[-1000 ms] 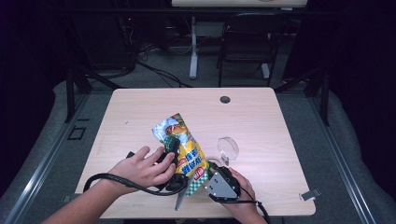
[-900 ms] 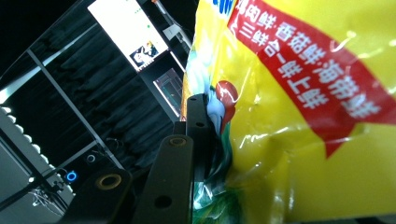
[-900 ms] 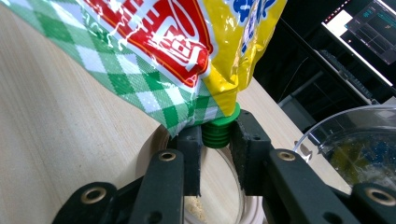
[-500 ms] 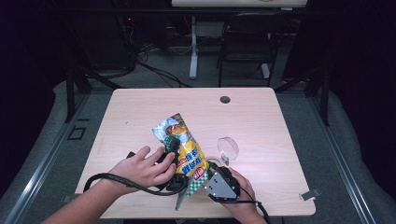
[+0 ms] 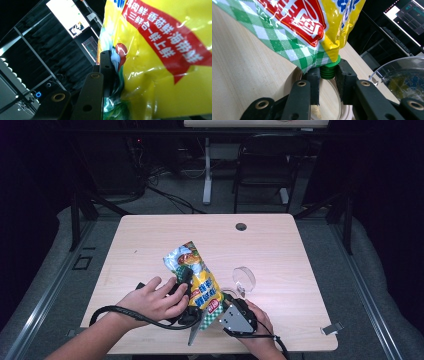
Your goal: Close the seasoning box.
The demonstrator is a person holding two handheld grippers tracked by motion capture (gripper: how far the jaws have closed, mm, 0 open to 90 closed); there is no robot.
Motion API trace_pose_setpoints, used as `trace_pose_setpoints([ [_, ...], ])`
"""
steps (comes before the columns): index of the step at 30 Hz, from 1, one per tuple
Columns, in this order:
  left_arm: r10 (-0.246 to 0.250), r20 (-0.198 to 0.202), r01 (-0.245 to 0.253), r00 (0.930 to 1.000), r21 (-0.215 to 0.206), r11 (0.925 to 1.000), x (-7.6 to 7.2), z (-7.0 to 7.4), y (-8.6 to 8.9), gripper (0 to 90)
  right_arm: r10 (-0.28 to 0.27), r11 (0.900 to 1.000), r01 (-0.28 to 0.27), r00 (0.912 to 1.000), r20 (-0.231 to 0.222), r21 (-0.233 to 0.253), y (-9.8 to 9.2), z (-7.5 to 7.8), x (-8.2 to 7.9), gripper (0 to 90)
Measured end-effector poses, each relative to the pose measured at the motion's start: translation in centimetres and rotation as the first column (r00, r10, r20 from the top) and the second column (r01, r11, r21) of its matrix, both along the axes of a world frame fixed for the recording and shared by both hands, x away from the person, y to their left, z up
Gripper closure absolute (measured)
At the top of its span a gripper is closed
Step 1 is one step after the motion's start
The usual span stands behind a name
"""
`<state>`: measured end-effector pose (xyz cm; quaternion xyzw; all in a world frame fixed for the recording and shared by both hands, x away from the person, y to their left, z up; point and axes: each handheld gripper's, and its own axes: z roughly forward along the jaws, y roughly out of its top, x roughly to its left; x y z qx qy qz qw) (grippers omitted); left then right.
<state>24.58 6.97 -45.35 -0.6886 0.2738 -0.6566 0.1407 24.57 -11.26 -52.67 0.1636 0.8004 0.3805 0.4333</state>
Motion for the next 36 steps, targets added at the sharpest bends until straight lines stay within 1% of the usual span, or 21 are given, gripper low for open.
trace_pose_setpoints([
  [12, 0.004, -0.001, -0.004, 1.0000, 0.015, 0.9999, -0.05, 0.12, -0.13, 83.5, 0.002, 1.000, -0.002, 1.0000, -0.003, 0.004, 0.04, -0.03, 0.07, 74.2],
  [16, 0.007, -0.006, -0.007, 1.0000, 0.018, 0.9998, -0.05, 0.20, -0.24, 83.8, 0.004, 1.000, -0.004, 0.9999, -0.010, 0.005, -0.01, -0.03, 0.14, 74.1],
  [23, 0.003, -0.002, -0.003, 1.0000, 0.026, 0.9997, -0.17, 0.46, -0.38, 83.7, 0.006, 1.000, -0.006, 0.9999, -0.016, 0.012, 0.02, -0.01, 0.12, 74.1],
  [32, -0.001, 0.002, 0.001, 1.0000, 0.032, 0.9995, -0.22, 0.65, -0.46, 83.8, 0.011, 0.999, -0.010, 0.9995, -0.031, 0.031, -0.04, 0.10, 0.10, 74.1],
  [36, -0.001, -0.001, 0.001, 1.0000, 0.030, 0.9995, -0.21, 0.65, -0.47, 83.8, 0.012, 1.000, -0.011, 0.9993, -0.035, 0.028, 0.03, 0.05, 0.12, 74.1],
])
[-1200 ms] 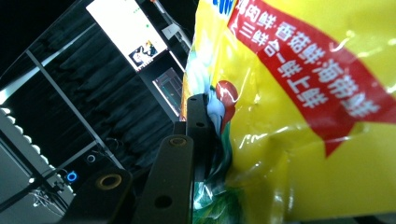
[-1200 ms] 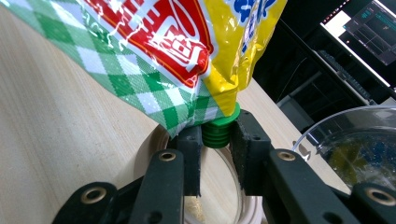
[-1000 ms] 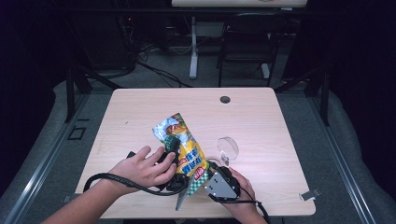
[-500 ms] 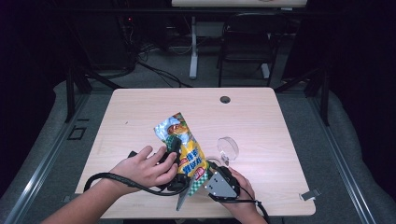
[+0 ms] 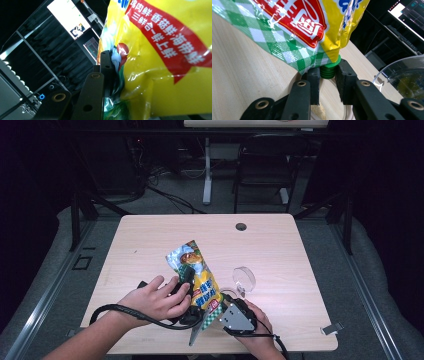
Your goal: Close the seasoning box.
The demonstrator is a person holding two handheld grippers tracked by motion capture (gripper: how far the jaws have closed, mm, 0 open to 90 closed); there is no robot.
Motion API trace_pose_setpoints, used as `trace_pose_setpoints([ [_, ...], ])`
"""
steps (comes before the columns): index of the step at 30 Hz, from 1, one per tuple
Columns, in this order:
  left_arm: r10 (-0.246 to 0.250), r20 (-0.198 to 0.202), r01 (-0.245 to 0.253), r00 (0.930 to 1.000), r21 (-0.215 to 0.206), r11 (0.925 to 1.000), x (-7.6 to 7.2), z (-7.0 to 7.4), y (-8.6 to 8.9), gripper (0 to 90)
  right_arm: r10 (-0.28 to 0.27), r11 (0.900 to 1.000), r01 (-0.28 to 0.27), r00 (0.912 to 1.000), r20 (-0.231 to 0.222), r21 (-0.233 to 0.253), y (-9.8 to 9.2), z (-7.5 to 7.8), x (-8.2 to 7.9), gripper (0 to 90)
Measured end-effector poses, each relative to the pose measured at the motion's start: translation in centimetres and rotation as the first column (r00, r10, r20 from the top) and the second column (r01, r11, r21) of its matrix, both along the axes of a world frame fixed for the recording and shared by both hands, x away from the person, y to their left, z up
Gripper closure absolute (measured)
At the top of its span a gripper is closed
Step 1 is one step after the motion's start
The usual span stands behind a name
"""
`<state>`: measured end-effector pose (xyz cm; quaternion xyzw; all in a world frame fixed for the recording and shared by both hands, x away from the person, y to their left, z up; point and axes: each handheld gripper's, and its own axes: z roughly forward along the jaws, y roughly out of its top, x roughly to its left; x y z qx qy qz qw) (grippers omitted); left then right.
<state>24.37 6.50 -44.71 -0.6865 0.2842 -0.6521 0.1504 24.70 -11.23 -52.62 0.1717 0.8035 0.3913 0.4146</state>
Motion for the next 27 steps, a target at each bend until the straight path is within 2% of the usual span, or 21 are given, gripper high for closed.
trace_pose_setpoints([
  [27, -0.003, 0.005, 0.003, 1.0000, 0.004, 1.0000, -0.07, 0.21, -0.22, 84.1, -0.002, 1.000, 0.002, 1.0000, -0.001, -0.002, 0.05, 0.01, -0.01, 74.2],
])
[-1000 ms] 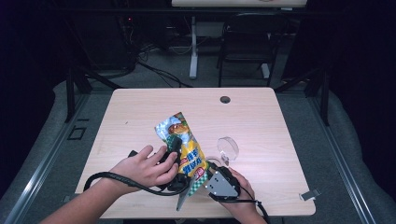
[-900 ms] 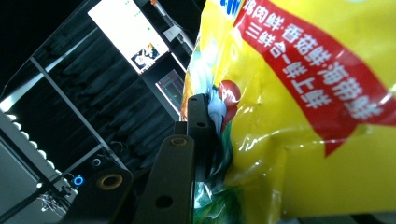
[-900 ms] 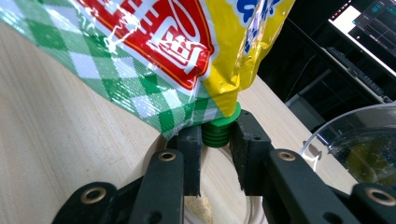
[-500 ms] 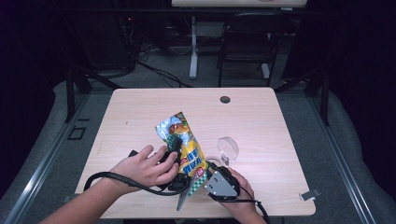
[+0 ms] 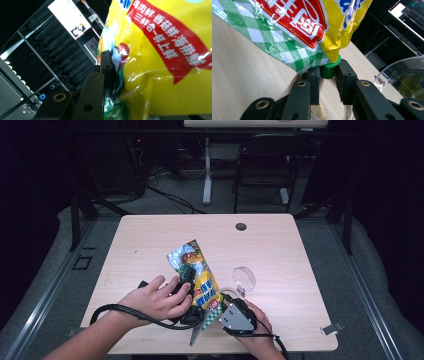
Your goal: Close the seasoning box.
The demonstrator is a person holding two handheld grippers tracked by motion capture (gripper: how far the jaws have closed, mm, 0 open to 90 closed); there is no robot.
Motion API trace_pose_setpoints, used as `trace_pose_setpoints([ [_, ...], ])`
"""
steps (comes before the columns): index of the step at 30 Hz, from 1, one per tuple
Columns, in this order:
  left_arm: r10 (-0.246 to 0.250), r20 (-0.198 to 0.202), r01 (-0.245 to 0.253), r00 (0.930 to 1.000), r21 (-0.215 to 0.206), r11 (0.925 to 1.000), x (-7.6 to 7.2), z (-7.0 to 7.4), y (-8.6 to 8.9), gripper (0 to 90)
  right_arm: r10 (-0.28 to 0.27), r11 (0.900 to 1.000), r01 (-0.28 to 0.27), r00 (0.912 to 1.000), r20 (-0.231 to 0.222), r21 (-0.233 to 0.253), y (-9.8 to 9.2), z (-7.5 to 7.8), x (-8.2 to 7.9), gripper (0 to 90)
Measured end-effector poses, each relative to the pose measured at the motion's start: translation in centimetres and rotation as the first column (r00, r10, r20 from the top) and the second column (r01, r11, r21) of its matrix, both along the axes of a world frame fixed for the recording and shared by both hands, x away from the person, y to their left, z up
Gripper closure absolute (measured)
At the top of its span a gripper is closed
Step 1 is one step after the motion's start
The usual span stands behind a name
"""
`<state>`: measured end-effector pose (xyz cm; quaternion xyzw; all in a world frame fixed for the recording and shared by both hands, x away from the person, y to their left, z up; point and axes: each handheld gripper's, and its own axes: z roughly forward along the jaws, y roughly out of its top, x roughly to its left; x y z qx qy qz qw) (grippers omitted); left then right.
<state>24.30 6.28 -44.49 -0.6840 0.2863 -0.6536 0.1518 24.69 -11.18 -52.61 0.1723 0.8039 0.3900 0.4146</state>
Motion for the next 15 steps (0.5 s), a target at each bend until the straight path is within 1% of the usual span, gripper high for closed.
trace_pose_setpoints([
  [15, -0.003, -0.001, 0.003, 1.0000, -0.006, 1.0000, -0.04, 0.05, -0.01, 84.1, 0.008, 1.000, -0.008, 0.9999, -0.009, 0.007, 0.07, 0.03, 0.02, 74.2],
])
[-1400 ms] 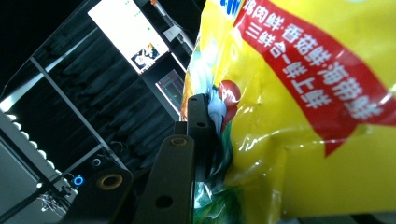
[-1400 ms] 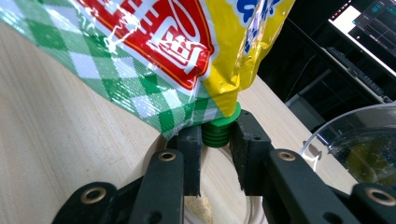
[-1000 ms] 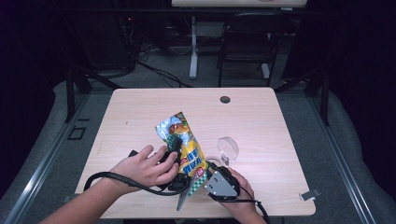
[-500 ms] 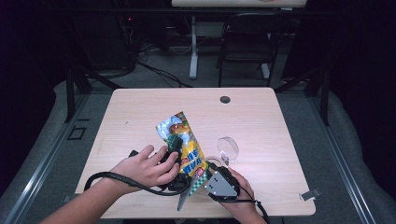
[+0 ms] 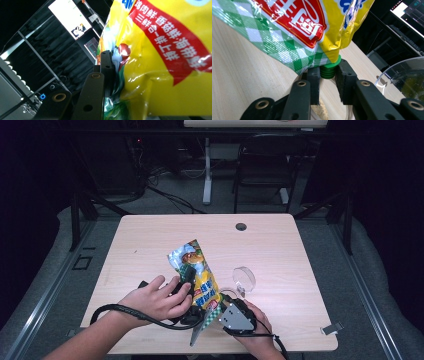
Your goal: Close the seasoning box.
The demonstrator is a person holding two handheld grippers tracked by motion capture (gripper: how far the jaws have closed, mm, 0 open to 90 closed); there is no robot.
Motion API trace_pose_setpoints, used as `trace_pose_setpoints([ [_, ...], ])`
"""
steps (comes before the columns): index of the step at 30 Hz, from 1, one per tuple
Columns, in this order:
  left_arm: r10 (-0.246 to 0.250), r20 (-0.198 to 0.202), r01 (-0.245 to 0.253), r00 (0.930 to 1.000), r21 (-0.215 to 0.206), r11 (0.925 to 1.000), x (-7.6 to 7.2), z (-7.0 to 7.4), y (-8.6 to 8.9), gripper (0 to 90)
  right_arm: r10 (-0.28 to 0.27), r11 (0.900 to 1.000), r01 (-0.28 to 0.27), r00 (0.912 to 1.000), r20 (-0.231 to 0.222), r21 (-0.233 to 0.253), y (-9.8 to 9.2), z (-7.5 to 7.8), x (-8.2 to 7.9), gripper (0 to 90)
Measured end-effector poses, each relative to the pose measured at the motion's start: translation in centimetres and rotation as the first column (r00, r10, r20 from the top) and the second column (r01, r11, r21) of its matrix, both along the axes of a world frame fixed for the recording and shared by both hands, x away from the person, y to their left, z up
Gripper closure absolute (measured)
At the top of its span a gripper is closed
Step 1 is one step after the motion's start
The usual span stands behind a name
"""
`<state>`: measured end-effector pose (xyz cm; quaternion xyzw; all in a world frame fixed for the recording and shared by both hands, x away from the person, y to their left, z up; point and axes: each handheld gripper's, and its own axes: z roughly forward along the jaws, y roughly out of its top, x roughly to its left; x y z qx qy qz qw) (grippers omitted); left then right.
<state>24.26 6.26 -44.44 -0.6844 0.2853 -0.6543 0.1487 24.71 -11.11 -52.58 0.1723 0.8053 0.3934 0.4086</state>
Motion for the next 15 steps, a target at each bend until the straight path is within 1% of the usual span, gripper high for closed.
trace_pose_setpoints([
  [3, 0.000, 0.003, 0.000, 1.0000, 0.005, 1.0000, 0.00, 0.01, -0.05, 84.1, 0.001, 1.000, -0.001, 1.0000, -0.002, 0.001, 0.02, -0.02, 0.01, 74.2],
  [4, 0.000, -0.001, 0.000, 1.0000, 0.000, 1.0000, 0.03, -0.04, -0.04, 84.1, 0.001, 1.000, -0.001, 1.0000, -0.007, 0.001, 0.04, -0.03, 0.00, 74.2],
  [15, 0.000, -0.001, 0.000, 1.0000, 0.001, 1.0000, 0.01, -0.02, -0.12, 84.2, 0.003, 1.000, -0.003, 0.9999, -0.011, 0.006, -0.05, -0.06, 0.05, 74.2],
])
